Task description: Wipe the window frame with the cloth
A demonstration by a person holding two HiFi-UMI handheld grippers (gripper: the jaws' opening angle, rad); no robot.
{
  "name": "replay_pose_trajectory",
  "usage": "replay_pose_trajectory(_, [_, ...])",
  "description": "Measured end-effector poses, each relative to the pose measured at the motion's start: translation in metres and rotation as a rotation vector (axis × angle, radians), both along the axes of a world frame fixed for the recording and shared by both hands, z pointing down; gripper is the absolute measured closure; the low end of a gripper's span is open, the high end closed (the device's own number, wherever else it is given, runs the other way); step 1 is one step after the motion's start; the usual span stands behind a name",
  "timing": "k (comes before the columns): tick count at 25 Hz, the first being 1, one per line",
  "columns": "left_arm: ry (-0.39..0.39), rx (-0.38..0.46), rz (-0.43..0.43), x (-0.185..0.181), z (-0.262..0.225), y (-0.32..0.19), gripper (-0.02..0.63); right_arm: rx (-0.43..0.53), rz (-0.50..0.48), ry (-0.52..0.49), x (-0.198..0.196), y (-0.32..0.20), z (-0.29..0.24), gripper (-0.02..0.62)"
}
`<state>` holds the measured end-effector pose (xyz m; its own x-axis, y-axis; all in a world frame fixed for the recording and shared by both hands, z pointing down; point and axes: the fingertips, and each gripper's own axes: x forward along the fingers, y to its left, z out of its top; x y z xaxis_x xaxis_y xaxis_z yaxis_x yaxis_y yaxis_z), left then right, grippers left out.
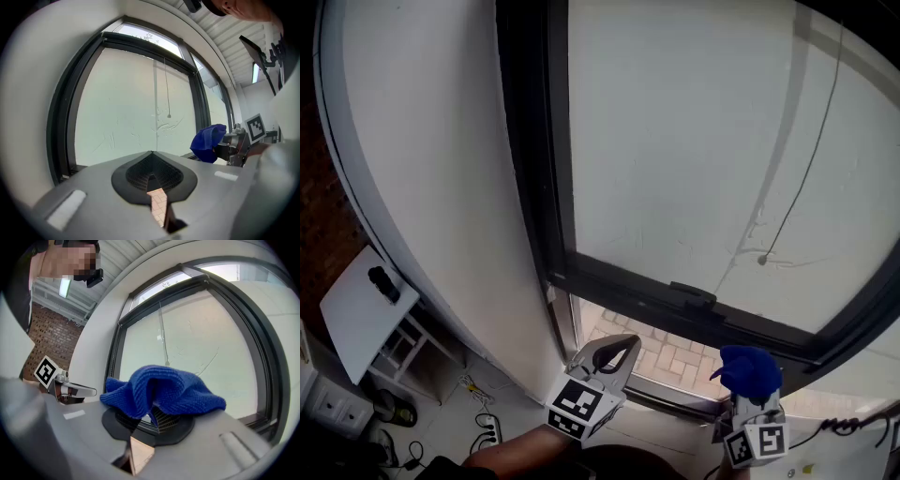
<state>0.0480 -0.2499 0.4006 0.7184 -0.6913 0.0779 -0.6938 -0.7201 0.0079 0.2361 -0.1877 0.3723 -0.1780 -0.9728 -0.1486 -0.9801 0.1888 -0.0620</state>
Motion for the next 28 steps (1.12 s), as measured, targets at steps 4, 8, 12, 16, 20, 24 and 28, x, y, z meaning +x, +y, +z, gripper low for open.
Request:
replay_pose_trajectory(4, [0.008,0.019,-0.017,-0.013,0.002,0.0,0.612,-0.013,-0.015,0.012,-0.009,-0.005,0.003,0.538])
replay_pose_trajectory(8, [0.01,0.028,-0.068,-0.036,0.001,0.0,0.612,-0.031,-0.058,0.047,-0.032,-0.015,0.009,0.538])
replay_pose_trajectory(12, [0.009,0.027,-0.124,-0.069,-0.001,-0.002,0.612,-0.027,-0.132,0.05,-0.068,-0.03,0.009,0.538])
replay_pose_trajectory(16, [0.006,0.035,-0.19,-0.107,-0.002,-0.007,0.612,-0.016,-0.191,0.052,-0.103,-0.046,0.007,0.538])
replay_pose_trajectory(20, [0.009,0.038,-0.244,-0.14,-0.002,-0.011,0.612,-0.017,-0.254,0.056,-0.14,-0.058,0.007,0.538])
replay_pose_trajectory(24, [0.013,0.043,-0.274,-0.168,0.0,-0.012,0.612,-0.01,-0.307,0.067,-0.176,-0.067,0.007,0.538])
replay_pose_trajectory(28, [0.017,0.044,-0.281,-0.192,0.002,-0.016,0.612,-0.005,-0.341,0.072,-0.211,-0.075,0.008,0.538])
